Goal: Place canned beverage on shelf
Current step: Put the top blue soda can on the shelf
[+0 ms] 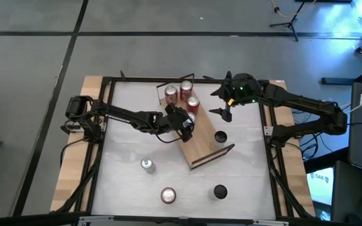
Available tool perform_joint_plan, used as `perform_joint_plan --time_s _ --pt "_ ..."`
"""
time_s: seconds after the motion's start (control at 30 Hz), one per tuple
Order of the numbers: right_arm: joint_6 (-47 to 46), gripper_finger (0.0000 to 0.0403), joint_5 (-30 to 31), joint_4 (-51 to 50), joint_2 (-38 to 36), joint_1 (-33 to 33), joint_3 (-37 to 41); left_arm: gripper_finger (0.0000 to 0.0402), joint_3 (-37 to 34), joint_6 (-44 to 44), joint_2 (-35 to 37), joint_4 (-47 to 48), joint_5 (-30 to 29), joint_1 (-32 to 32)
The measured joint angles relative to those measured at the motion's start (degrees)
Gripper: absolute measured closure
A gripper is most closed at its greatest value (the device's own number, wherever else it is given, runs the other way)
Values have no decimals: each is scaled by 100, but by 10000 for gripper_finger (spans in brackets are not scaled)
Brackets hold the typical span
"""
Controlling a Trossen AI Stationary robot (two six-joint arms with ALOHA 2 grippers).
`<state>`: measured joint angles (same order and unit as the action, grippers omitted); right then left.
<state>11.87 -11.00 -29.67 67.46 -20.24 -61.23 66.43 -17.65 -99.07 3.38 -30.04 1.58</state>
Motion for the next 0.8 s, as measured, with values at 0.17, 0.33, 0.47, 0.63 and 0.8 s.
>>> perform_joint_plan --time_s 0.17,0.33,0.47,0.63,0.8 --pt "1 33 0 0 0 -1 0 80 0 0 0 0 0 0" --pt "-2 33 -14 10 0 1 0 73 -5 34 41 6 101 0" --pt "-6 33 -186 134 0 1 0 73 -4 195 147 30 101 0" --pt "-4 33 -475 480 0 1 0 73 -5 324 330 121 105 0" --pt "-8 33 -516 684 0 4 0 72 -7 328 519 214 571 0"
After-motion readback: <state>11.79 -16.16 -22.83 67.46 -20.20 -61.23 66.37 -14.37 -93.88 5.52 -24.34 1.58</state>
